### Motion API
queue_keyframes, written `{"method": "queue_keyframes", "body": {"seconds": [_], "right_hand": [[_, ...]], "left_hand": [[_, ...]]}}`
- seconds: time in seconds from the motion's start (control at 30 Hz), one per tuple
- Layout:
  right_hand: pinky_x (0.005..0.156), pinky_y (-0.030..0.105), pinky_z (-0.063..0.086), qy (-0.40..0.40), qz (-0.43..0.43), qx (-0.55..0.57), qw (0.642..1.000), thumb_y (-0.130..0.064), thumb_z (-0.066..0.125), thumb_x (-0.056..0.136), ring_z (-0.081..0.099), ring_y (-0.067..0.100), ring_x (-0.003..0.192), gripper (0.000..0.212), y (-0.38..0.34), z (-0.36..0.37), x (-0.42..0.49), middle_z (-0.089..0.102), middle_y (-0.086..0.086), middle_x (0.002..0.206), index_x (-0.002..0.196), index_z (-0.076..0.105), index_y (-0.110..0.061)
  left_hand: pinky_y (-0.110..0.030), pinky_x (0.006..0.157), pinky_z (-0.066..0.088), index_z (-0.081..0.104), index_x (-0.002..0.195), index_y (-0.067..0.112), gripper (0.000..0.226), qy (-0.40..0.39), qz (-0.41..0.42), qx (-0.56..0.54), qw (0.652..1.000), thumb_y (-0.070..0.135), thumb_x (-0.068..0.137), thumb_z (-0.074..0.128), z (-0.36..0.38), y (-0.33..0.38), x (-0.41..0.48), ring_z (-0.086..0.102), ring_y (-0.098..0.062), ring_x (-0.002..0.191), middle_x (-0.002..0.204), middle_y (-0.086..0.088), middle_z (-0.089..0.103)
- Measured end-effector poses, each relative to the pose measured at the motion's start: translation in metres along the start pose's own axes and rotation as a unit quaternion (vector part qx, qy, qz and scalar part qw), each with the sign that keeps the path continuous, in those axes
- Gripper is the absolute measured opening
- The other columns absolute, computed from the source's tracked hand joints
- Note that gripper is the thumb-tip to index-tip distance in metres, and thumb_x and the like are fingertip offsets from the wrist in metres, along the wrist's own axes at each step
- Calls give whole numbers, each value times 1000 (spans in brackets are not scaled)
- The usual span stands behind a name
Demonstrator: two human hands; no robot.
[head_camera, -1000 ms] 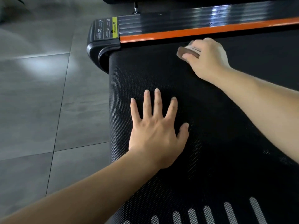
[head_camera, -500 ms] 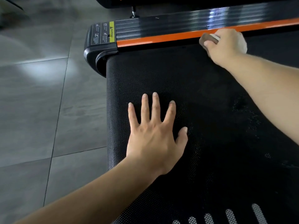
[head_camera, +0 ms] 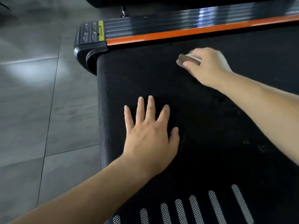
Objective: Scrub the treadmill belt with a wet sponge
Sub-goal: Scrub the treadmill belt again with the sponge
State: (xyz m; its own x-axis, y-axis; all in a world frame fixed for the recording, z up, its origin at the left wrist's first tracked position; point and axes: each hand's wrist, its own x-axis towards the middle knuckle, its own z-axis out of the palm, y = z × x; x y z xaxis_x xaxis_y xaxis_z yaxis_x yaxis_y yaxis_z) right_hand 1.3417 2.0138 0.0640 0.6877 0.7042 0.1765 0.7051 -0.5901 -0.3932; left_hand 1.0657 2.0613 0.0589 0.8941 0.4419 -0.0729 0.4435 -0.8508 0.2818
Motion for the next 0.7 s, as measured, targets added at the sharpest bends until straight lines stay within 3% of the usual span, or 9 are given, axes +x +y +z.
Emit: {"method": "queue_keyframes", "body": {"seconds": [0.1,0.17,0.37,0.53,0.7], "right_hand": [[75,34,44,24,30,-31,999,-44,60,96,61,25,94,22,15,-16,-5,66,0,102,106,68,-27],[76,35,45,67,79,-43,994,-45,59,95,63,31,99,28,15,-17,-8,69,4,105,110,69,-23],[71,38,48,-25,-43,3,999,-45,60,95,58,22,84,18,0,-13,-67,60,-2,95,101,67,-30],[71,35,42,49,66,-30,996,-46,58,95,61,29,93,25,24,-32,-68,64,4,101,106,67,-25],[66,36,47,-36,-46,6,998,-46,61,95,56,19,81,16,12,-33,-122,57,-3,89,97,66,-31]], "left_hand": [[-58,120,-21,5,162,29,68,-23,1,-18,1000,59,103,23,9,20,-15,-31,-28,152,170,-10,-18],[-59,120,-21,5,163,26,73,-1,-2,-5,1000,60,101,21,17,24,-19,-30,-30,153,170,-14,-16],[-62,121,-15,-1,162,26,75,-3,-8,61,998,64,100,14,23,25,-19,-26,-33,154,170,-15,-16],[-63,121,-13,0,162,26,77,-5,-13,80,997,66,99,12,26,28,-19,-22,-34,155,170,-16,-12],[-64,121,-12,1,163,28,78,-5,-18,87,996,69,97,8,25,30,-18,-19,-35,156,170,-16,-10]]}}
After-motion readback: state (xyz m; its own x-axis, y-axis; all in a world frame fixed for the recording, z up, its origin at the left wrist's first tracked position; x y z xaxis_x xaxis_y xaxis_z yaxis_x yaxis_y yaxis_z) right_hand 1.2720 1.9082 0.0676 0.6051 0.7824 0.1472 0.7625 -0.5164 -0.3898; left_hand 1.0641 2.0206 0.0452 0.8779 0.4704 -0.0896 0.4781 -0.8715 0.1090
